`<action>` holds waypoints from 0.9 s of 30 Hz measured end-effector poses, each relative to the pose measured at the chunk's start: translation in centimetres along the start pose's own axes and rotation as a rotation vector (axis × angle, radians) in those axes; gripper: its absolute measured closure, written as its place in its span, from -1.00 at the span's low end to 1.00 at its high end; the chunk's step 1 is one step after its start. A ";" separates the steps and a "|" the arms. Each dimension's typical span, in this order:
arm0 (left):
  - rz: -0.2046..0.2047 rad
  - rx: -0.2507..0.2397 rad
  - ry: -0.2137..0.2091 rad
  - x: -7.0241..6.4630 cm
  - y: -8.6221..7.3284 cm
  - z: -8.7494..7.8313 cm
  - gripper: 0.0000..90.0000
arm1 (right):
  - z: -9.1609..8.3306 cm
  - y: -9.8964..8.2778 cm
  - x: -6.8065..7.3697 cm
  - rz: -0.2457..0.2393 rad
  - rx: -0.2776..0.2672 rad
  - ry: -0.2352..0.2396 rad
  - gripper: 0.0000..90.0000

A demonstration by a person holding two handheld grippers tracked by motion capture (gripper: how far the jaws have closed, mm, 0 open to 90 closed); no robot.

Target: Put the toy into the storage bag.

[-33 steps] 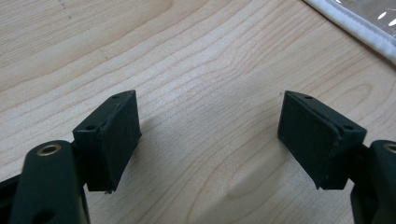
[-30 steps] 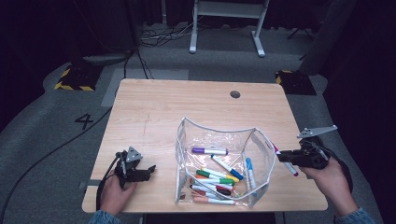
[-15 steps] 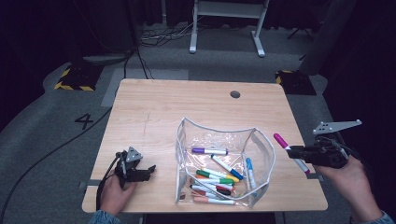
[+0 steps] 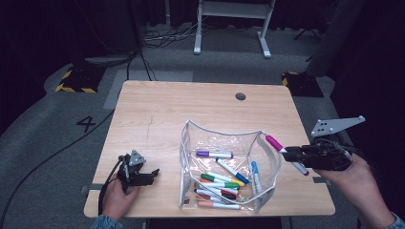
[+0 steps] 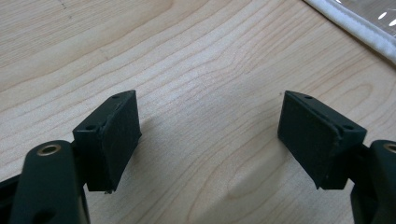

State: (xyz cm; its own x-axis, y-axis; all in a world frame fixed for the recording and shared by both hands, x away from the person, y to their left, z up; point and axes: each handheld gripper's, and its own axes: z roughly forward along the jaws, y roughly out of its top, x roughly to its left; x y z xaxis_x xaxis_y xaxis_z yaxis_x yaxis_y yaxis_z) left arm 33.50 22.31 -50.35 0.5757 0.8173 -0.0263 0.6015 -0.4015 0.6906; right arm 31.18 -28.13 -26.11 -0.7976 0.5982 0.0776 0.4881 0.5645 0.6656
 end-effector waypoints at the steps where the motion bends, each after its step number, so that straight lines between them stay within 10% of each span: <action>1: 0.000 0.000 0.000 0.0 0.0 0.0 -0.53 | 0.2 0.3 0.2 -0.011 0.001 0.012 0.69; 27: 0.000 0.000 0.000 0.0 0.0 0.0 -0.53 | 6.2 8.1 5.6 -0.201 0.146 0.169 0.70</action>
State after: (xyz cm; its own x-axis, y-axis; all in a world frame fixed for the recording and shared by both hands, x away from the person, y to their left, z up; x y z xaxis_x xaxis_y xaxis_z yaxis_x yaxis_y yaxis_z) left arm 33.49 22.31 -50.35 0.5758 0.8171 -0.0263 0.6015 -0.4017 0.6906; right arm 32.86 -16.64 -24.90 -0.9252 0.3697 0.0854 0.3502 0.7455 0.5671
